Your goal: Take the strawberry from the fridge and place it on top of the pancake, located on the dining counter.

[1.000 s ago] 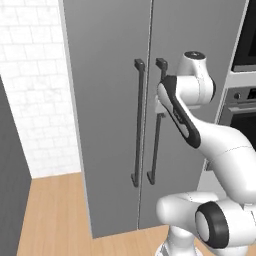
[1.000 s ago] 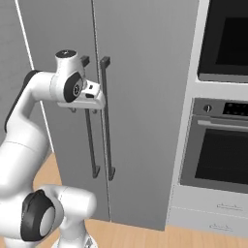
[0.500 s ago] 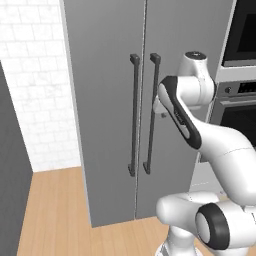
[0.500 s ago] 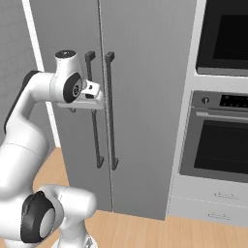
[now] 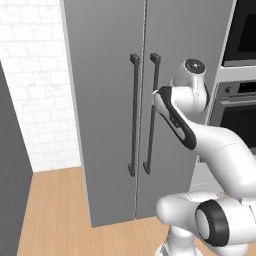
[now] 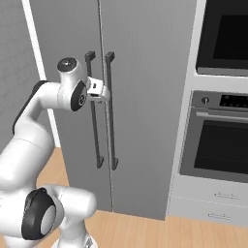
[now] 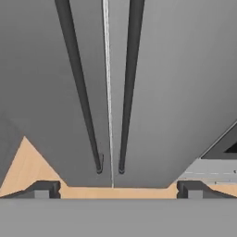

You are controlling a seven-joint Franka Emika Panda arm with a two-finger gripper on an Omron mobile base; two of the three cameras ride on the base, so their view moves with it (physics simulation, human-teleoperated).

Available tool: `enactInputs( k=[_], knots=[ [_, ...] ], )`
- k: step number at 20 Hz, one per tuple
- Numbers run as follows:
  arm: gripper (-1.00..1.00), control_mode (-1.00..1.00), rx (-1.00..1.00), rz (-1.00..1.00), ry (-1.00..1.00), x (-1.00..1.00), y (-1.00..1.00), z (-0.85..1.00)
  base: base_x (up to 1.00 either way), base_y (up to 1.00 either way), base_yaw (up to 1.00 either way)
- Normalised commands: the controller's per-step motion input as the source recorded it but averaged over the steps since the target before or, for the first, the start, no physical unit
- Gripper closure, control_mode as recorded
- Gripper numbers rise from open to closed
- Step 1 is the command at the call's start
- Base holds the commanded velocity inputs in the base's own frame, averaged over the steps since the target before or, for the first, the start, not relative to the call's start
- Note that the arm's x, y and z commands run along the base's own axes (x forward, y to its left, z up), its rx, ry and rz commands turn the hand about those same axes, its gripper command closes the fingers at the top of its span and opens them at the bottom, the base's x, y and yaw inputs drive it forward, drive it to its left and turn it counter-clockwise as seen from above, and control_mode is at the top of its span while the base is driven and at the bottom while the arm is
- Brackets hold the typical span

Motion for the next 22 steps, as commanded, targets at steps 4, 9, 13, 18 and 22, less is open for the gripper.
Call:
enactInputs(
  k=[4,9,13,18,22],
  knots=[
    [-1.0,-1.0,0.01,-0.08,-0.23,0.93,-0.11,0.0,0.0,0.0,0.0],
    [-1.0,-1.0,0.02,-0.06,-0.02,0.69,-0.17,0.0,0.0,0.0,0.0],
    [-1.0,-1.0,0.0,0.0,0.0,0.51,0.0,0.0,0.0,0.0,0.0],
    [-1.0,-1.0,0.0,0.0,0.0,0.61,0.0,0.0,0.0,0.0,0.0],
    [-1.0,-1.0,0.0,0.01,0.0,0.58,-0.04,0.0,0.0,0.0,0.0]
  ],
)
